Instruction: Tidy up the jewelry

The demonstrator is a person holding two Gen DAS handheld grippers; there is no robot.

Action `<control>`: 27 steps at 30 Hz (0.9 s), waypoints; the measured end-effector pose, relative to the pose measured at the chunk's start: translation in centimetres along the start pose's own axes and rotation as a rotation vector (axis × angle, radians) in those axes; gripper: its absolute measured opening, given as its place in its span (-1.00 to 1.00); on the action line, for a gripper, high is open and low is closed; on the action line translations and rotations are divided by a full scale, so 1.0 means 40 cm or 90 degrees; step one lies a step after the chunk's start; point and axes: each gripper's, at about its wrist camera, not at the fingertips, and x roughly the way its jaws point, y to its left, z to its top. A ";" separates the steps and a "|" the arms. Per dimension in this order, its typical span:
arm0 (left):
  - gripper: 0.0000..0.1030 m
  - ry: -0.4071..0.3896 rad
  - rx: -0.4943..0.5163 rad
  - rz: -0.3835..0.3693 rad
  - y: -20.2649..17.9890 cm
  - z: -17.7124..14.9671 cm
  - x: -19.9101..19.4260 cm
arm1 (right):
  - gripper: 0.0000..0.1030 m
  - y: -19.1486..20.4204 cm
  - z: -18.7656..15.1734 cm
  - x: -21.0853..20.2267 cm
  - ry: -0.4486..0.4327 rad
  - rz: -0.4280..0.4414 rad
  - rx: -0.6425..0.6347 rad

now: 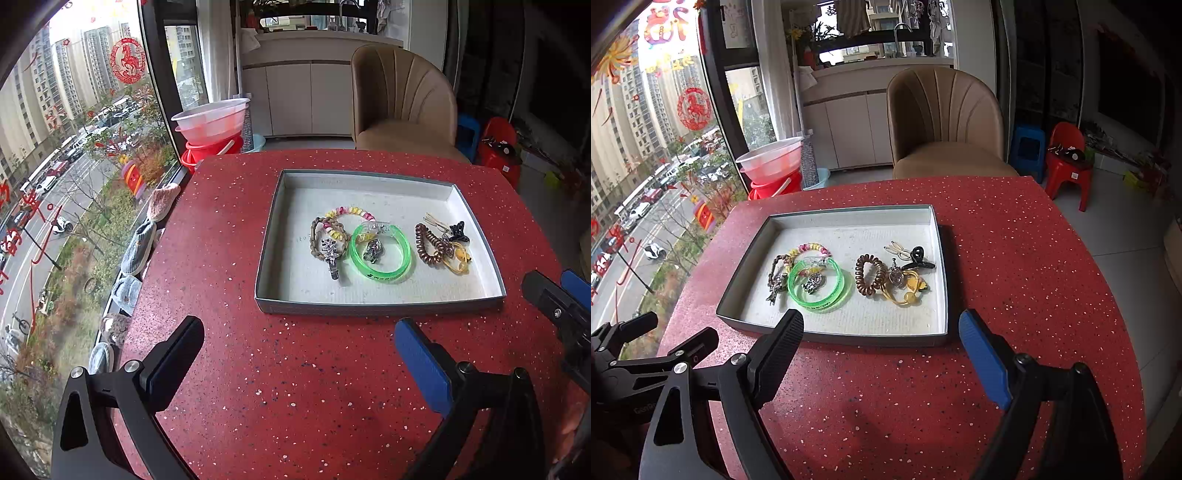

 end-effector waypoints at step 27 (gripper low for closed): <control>1.00 0.004 0.001 0.001 -0.004 -0.003 0.001 | 0.71 -0.001 0.002 0.000 0.001 0.001 0.001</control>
